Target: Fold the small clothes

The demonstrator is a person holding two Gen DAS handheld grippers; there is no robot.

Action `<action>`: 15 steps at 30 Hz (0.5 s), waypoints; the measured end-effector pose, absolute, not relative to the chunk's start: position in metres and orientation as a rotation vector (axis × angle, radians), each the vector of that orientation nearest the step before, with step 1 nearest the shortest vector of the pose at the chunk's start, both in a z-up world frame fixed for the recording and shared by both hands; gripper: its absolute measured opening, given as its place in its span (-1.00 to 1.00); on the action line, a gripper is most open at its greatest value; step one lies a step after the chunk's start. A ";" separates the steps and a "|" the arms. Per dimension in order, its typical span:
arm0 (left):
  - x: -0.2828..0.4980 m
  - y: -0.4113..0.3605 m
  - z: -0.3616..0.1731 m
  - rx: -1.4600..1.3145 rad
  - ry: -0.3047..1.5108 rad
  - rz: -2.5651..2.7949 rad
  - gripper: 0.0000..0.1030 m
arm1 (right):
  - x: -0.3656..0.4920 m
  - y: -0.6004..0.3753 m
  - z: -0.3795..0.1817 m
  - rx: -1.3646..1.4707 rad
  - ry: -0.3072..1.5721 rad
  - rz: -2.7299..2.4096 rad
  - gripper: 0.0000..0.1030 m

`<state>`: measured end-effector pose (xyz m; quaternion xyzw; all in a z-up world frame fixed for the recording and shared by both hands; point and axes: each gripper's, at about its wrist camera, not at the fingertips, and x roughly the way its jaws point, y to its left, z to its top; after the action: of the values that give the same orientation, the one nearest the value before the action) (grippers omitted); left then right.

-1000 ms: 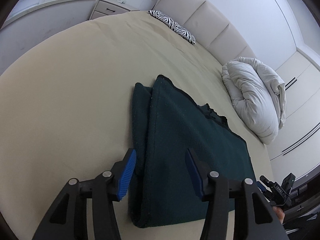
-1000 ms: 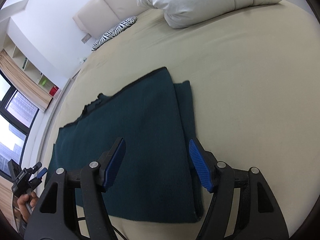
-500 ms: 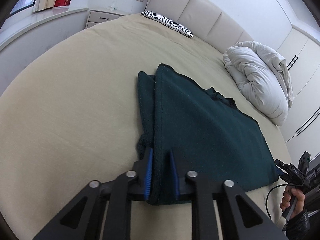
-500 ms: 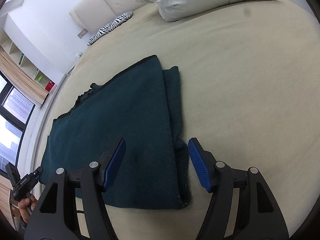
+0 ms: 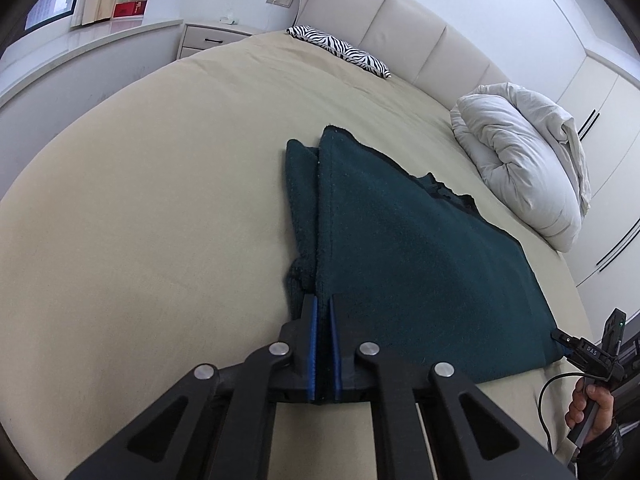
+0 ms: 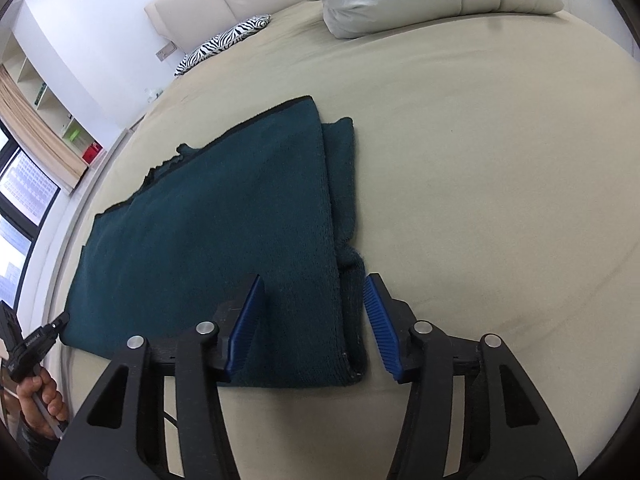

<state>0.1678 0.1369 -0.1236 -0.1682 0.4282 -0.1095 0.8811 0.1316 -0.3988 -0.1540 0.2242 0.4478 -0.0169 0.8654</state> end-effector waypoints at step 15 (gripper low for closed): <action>0.162 0.142 -0.125 -0.381 0.891 -0.244 -0.87 | 0.119 -0.396 -0.145 0.390 0.932 -0.076 -0.85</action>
<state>0.1619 0.1423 -0.1249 -0.1826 0.4274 -0.1169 0.8777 0.1192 -0.3955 -0.1450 0.1865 0.4464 -0.0363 0.8744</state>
